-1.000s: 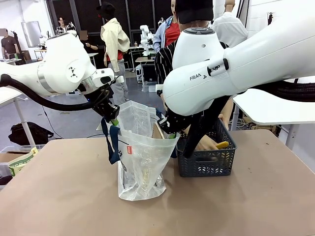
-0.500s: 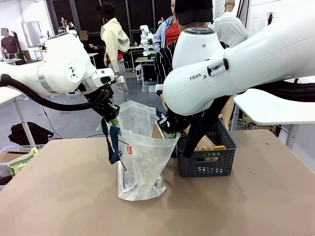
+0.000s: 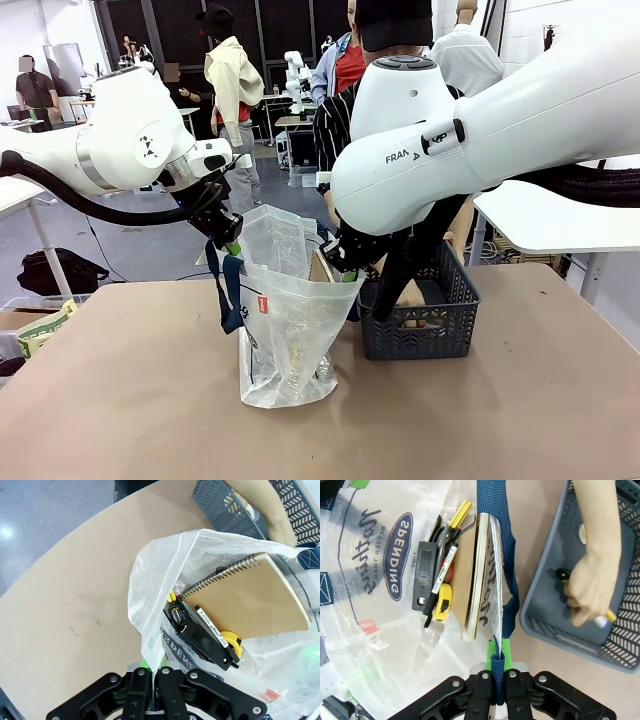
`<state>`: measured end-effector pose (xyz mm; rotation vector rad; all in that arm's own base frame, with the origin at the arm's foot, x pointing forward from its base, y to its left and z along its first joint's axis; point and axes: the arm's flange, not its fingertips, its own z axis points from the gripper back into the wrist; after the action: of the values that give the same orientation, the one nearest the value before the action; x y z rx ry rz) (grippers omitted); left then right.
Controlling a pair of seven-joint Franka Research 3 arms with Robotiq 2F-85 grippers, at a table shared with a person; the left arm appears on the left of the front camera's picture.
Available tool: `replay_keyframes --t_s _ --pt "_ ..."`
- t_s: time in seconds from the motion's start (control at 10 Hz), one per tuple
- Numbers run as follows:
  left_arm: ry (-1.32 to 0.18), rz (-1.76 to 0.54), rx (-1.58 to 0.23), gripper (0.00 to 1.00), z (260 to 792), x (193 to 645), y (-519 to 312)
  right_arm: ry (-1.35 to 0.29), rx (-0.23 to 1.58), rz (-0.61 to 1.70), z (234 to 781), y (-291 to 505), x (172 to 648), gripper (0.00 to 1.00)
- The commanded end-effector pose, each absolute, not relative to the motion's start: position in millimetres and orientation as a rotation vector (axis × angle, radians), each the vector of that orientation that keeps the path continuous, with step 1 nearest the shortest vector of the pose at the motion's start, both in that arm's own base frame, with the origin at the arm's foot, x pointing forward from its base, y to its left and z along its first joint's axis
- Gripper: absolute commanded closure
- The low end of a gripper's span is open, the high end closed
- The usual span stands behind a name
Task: Transfer purchased items from the store into the shopping bag.
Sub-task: Move the Reusable shopping bag to the right side of the table.
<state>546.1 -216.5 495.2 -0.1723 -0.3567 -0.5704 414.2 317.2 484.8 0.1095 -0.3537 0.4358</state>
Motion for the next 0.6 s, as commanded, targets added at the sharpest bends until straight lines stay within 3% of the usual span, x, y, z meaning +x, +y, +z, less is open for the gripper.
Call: replay_keyframes --t_s 0.0,0.5 --pt "-0.367 -0.567 -0.17 1.0 495.5 545.5 -214.6 -0.363 0.13 0.444 486.0 317.0 415.7 1.0" --pt "-0.367 -0.567 -0.17 1.0 495.5 545.5 -214.6 -0.363 0.13 0.444 486.0 317.0 415.7 1.0"
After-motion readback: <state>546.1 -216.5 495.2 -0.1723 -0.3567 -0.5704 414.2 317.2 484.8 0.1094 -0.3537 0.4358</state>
